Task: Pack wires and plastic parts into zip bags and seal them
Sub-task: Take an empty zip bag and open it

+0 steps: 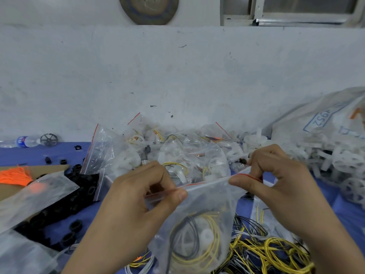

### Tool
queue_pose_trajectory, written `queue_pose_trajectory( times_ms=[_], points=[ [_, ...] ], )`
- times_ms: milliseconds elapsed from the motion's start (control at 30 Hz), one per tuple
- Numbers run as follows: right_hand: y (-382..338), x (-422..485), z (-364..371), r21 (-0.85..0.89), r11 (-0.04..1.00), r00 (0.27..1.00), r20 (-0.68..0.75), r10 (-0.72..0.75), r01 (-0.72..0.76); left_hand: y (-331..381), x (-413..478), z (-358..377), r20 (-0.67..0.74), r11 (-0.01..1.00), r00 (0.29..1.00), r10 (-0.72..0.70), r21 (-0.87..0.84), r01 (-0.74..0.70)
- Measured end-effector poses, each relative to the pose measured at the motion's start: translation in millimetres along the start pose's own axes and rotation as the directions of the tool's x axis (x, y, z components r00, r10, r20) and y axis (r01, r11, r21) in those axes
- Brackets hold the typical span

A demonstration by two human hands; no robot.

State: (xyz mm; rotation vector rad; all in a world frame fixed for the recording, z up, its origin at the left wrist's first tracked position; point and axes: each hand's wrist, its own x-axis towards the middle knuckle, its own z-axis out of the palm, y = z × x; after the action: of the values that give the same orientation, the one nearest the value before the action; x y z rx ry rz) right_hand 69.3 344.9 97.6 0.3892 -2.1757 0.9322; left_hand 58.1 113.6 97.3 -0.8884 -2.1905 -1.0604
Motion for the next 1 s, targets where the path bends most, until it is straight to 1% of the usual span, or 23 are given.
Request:
queue_pose_trajectory(
  times_ms=[100,200,267,367,467,533,667,767,867,1000],
  points=[
    [2,1,-1,-0.054,0.998,0.999,0.031,-0.040,0.042,-1,0,-1,0.009,1.000,1.000,-0.002,-0.003,0.002],
    [-5,2,4,-0.058,0.992,0.986,0.130,-0.104,0.112,-1,1,-1,0.044,1.000,0.999,0.023,0.012,-0.024],
    [-13,1,12,-0.066,0.982,0.970,0.180,-0.161,0.175,2,1,2,0.044,0.999,0.998,0.041,0.013,-0.042],
    [-25,-2,21,-0.091,0.963,0.952,0.203,-0.230,0.252,6,3,8,0.074,0.997,0.995,0.074,0.031,-0.076],
    [-28,-4,22,-0.095,0.957,0.947,0.199,-0.252,0.274,8,4,9,0.102,0.990,0.988,0.118,0.069,-0.125],
    [-27,-4,23,-0.087,0.960,0.950,0.191,-0.246,0.266,7,4,8,0.092,0.989,0.988,0.124,0.068,-0.131],
    [-17,-2,15,-0.031,0.985,0.967,0.199,-0.159,0.168,3,2,2,0.089,0.992,0.989,0.115,0.047,-0.119],
    [-8,-1,3,-0.014,0.994,0.985,0.137,-0.108,0.111,-2,1,-5,0.073,0.992,0.991,0.113,0.047,-0.117],
    [4,-1,-6,-0.004,0.998,0.994,0.095,-0.056,0.056,-9,-1,-12,0.023,0.993,0.996,0.090,0.077,-0.091],
    [13,0,-10,0.049,0.998,0.995,0.093,0.030,-0.034,-15,-3,-16,-0.062,0.996,0.997,0.041,0.084,-0.036]
  ],
)
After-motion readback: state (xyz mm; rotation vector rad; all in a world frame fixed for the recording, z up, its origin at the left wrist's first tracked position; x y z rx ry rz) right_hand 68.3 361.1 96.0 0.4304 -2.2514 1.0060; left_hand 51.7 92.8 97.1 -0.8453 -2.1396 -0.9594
